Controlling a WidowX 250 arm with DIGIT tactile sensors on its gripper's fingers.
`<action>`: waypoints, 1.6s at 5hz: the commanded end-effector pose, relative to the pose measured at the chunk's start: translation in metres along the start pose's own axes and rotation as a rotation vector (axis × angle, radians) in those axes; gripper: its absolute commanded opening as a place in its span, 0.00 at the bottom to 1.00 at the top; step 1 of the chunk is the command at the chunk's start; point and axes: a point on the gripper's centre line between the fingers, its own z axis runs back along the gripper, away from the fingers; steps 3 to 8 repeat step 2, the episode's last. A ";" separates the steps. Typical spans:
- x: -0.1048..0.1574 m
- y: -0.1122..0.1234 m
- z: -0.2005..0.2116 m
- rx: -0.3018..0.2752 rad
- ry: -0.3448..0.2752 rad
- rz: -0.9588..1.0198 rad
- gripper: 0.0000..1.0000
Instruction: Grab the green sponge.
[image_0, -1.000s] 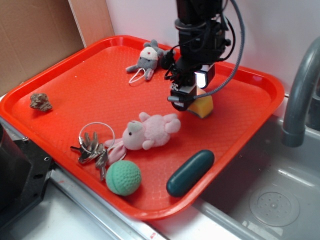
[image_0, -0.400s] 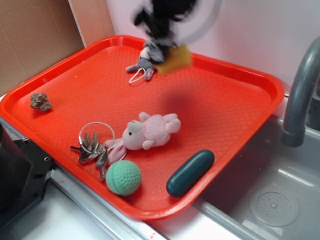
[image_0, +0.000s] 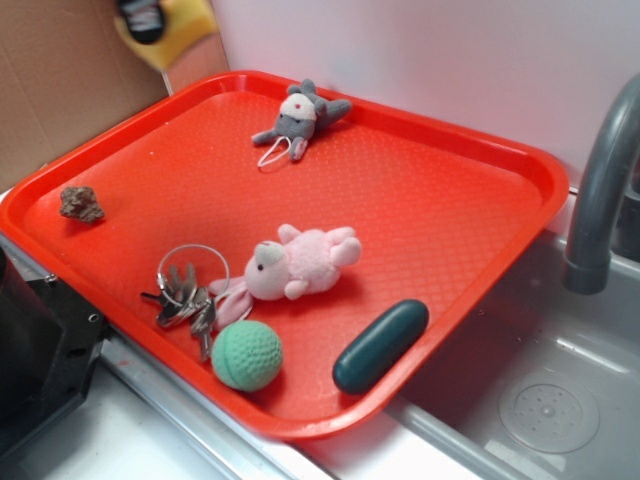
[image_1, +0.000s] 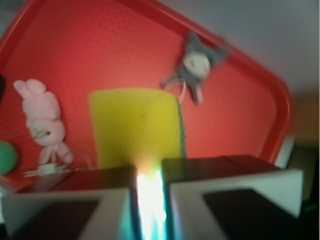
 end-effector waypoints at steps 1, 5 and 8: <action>-0.034 -0.016 0.029 0.043 -0.069 0.468 0.00; -0.029 -0.006 0.020 0.073 -0.009 0.626 0.00; -0.029 -0.006 0.020 0.073 -0.009 0.626 0.00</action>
